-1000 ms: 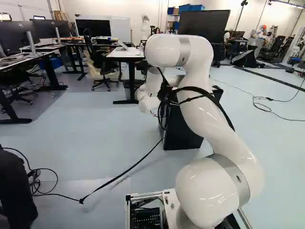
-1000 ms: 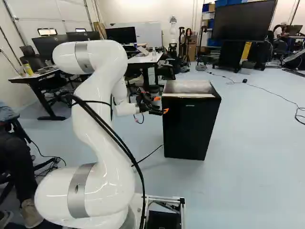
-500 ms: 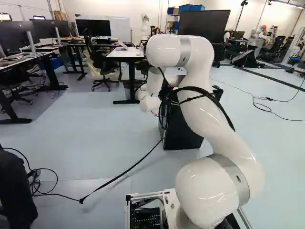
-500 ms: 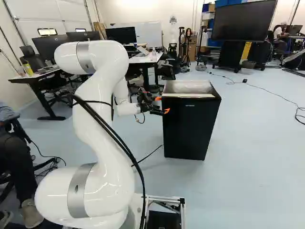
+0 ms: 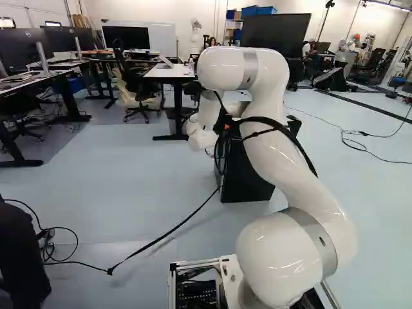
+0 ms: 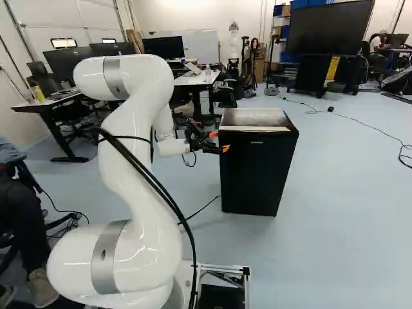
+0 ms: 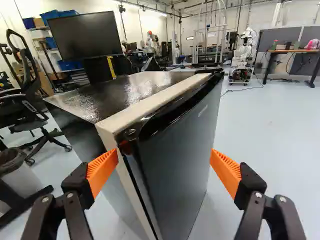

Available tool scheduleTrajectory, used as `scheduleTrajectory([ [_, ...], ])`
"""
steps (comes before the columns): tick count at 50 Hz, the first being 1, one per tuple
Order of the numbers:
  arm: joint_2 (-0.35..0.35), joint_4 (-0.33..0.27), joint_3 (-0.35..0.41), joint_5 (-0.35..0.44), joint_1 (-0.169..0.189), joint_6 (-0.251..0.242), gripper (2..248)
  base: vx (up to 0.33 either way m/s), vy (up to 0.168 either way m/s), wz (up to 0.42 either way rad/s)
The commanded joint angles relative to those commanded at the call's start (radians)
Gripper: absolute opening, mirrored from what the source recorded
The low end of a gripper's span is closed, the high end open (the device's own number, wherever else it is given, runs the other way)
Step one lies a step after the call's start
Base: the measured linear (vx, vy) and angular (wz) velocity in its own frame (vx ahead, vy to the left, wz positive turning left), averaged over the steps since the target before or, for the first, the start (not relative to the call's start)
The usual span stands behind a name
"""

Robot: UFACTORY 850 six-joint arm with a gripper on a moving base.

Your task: Open the fridge door

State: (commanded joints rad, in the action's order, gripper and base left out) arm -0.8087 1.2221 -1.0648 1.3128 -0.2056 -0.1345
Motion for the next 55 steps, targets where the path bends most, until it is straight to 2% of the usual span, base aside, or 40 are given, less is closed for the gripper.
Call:
scheduleTrajectory([
  [33, 0.010, 0.000, 0.017, 0.000, 0.012, -0.001, 247, 0.000, 0.000, 0.000],
  [55, 0.054, 0.014, 0.096, 0.000, 0.022, -0.001, 247, 0.000, -0.001, -0.003],
])
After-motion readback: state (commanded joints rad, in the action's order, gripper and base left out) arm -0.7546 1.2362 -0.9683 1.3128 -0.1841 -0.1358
